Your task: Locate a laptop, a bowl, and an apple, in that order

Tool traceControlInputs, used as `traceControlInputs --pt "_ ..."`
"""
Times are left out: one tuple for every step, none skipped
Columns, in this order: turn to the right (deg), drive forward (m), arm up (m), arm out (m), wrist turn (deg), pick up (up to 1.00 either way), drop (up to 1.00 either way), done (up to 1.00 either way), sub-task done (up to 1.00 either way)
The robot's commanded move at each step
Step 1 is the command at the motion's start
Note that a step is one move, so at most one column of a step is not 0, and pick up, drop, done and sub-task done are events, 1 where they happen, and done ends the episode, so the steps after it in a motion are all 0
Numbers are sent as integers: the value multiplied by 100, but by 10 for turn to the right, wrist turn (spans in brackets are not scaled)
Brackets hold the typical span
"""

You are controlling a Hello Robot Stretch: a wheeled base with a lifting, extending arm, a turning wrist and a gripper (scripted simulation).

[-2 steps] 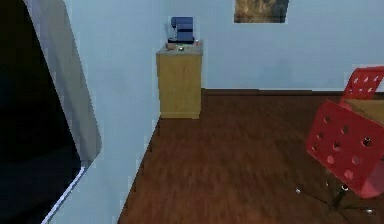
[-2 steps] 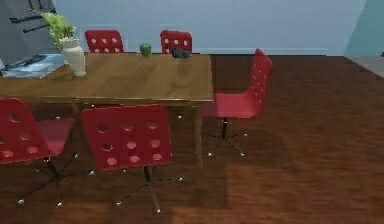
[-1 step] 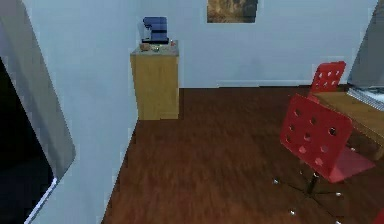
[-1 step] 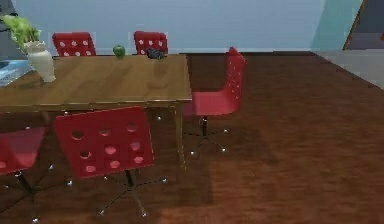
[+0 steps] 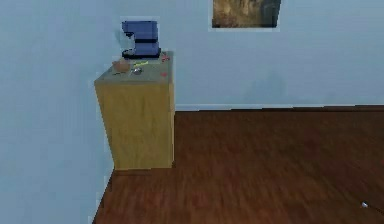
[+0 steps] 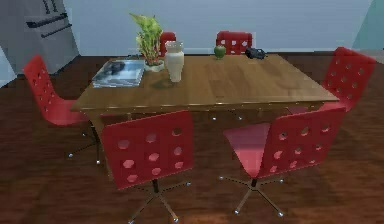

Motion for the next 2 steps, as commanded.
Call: traceControlInputs --pt "30 0 0 0 0 0 0 0 0" --pt "0 65 0 0 0 0 0 0 0"
